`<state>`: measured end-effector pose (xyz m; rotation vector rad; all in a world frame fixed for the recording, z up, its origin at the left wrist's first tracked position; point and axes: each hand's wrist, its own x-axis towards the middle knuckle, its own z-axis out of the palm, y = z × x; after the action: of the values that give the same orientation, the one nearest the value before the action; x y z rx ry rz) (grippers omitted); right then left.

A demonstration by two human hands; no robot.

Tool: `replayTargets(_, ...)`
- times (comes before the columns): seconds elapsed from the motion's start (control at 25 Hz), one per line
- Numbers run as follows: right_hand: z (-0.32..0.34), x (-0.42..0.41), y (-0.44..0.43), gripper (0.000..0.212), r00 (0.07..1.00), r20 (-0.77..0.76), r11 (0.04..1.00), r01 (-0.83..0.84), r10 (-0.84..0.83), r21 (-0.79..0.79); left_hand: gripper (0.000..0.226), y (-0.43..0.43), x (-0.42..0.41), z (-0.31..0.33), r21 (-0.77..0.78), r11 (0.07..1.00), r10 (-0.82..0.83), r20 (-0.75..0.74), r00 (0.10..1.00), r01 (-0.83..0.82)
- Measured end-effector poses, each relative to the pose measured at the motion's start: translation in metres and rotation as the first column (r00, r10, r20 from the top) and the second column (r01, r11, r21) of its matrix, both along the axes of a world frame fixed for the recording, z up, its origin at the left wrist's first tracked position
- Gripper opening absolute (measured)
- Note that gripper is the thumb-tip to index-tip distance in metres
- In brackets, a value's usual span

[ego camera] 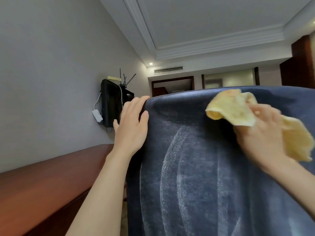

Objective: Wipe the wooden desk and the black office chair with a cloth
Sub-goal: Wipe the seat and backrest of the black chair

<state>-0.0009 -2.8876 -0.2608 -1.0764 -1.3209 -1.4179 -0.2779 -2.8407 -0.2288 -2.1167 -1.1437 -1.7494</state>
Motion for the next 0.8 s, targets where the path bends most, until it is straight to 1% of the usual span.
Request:
replayTargets(0.04, -0.002, 0.021, -0.008, 0.024, 0.992, -0.127, 0.998, 0.004, -0.011, -0.056, 0.039, -0.003, 0.003, 0.001, 0.019, 1.000, -0.005, -0.024, 1.000, 0.006)
replayTargets(0.12, -0.006, 0.059, -0.013, 0.025, 0.933, -0.355, 0.991, 0.011, -0.058, -0.132, 0.040, -0.007, 0.006, 0.003, 0.063, 0.998, 0.002, -0.089, 0.996, 0.003)
replayTargets(0.16, -0.009, 0.076, -0.013, 0.029, 0.900, -0.429, 0.988, 0.007, -0.075, -0.157, 0.041, -0.009, 0.008, 0.004, 0.078, 0.997, 0.005, -0.113, 0.994, 0.004)
replayTargets(0.2, -0.012, 0.091, -0.011, 0.033, 0.862, -0.504, 0.986, -0.035, -0.053, -0.162, 0.042, -0.010, 0.010, 0.004, 0.086, 0.996, 0.006, -0.126, 0.992, 0.005)
replayTargets(0.24, -0.014, 0.102, -0.009, 0.038, 0.803, -0.596, 0.985, -0.111, 0.010, -0.133, 0.042, -0.012, 0.012, 0.003, 0.087, 0.996, 0.009, -0.129, 0.992, 0.002)
replayTargets(0.32, -0.014, 0.109, -0.007, 0.045, 0.650, -0.741, 0.968, -0.251, 0.166, -0.003, 0.044, -0.015, 0.015, 0.002, 0.079, 0.997, 0.019, -0.125, 0.992, -0.009)
replayTargets(0.4, -0.006, 0.098, -0.007, 0.047, 0.500, -0.819, 0.936, -0.331, 0.282, 0.121, 0.047, -0.019, 0.020, 0.003, 0.073, 0.997, 0.033, -0.147, 0.989, -0.023)
replayTargets(0.44, -0.001, 0.084, -0.006, 0.047, 0.477, -0.826, 0.931, -0.335, 0.299, 0.144, 0.048, -0.020, 0.021, 0.004, 0.073, 0.997, 0.039, -0.162, 0.986, -0.028)
replayTargets(0.48, 0.004, 0.066, -0.003, 0.046, 0.502, -0.811, 0.935, -0.326, 0.300, 0.144, 0.050, -0.022, 0.022, 0.006, 0.074, 0.997, 0.046, -0.178, 0.983, -0.033)
replayTargets(0.56, 0.012, 0.024, 0.000, 0.047, 0.628, -0.713, 0.941, -0.308, 0.312, 0.141, 0.052, -0.026, 0.026, 0.007, 0.084, 0.995, 0.068, -0.214, 0.974, -0.051)
replayTargets(0.68, 0.017, -0.041, 0.002, 0.050, 0.778, -0.500, 0.924, -0.347, 0.381, 0.164, 0.054, -0.034, 0.031, 0.007, 0.077, 0.993, 0.105, -0.256, 0.961, -0.088)
replayTargets(0.76, 0.022, -0.077, 0.002, 0.046, 0.837, -0.331, 0.900, -0.401, 0.436, 0.171, 0.054, -0.037, 0.031, 0.010, 0.065, 0.994, 0.105, -0.280, 0.954, -0.091)
replayTargets(0.8, 0.025, -0.090, 0.001, 0.043, 0.861, -0.260, 0.899, -0.413, 0.438, 0.148, 0.053, -0.039, 0.029, 0.012, 0.063, 0.996, 0.082, -0.294, 0.952, -0.067)
